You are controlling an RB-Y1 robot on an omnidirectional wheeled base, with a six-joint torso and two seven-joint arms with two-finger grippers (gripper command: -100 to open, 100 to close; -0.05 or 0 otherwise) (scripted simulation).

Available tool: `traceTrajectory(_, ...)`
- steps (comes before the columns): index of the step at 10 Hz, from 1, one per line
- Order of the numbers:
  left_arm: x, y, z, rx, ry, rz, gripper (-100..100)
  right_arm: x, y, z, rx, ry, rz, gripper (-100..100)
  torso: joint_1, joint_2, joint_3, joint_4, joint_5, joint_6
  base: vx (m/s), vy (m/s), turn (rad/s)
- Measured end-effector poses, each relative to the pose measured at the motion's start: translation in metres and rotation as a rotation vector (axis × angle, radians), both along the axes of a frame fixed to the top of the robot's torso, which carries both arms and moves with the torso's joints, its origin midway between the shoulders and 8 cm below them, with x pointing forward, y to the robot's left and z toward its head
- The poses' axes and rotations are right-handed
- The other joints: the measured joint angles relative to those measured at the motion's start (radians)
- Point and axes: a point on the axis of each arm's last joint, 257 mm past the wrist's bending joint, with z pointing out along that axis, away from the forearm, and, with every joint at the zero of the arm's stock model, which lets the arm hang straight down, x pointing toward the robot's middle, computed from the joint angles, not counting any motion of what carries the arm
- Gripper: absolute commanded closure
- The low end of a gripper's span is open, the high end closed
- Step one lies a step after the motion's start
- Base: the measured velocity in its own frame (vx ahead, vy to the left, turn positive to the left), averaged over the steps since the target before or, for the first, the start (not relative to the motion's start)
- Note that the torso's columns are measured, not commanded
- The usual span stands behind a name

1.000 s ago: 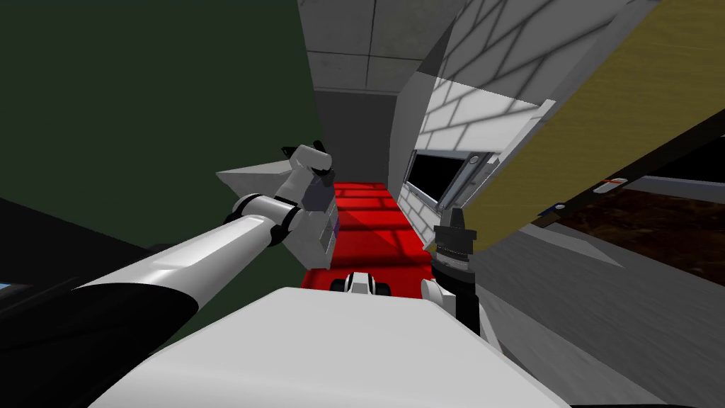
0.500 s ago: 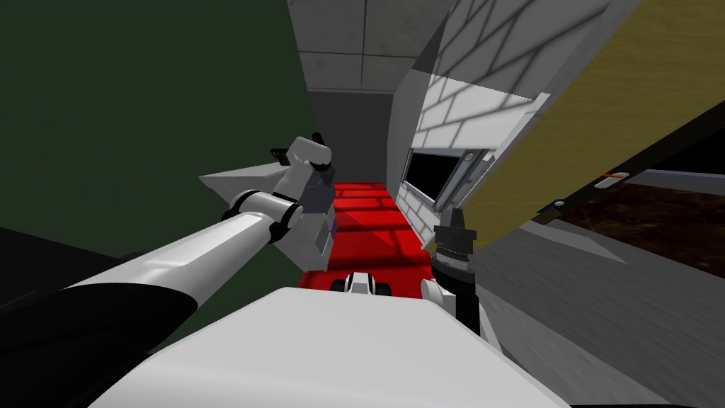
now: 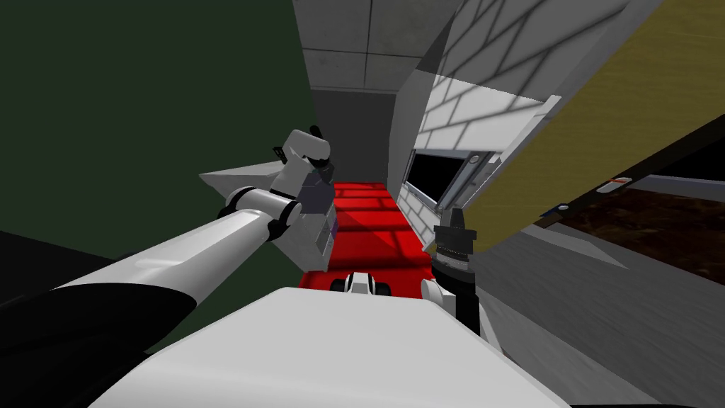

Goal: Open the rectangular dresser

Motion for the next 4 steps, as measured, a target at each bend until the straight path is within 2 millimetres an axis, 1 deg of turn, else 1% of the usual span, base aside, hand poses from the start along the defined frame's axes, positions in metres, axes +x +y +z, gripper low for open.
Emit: traceTrajectory(4,-0.0002,0.0005,-0.0013,0.0,0.003,0.001,0,0.0,0.0,0.0,0.0,0.0,0.0,0,0.003,-0.001,-0.001,-0.001,0.001,-0.001,0.0,0.0,0.0)
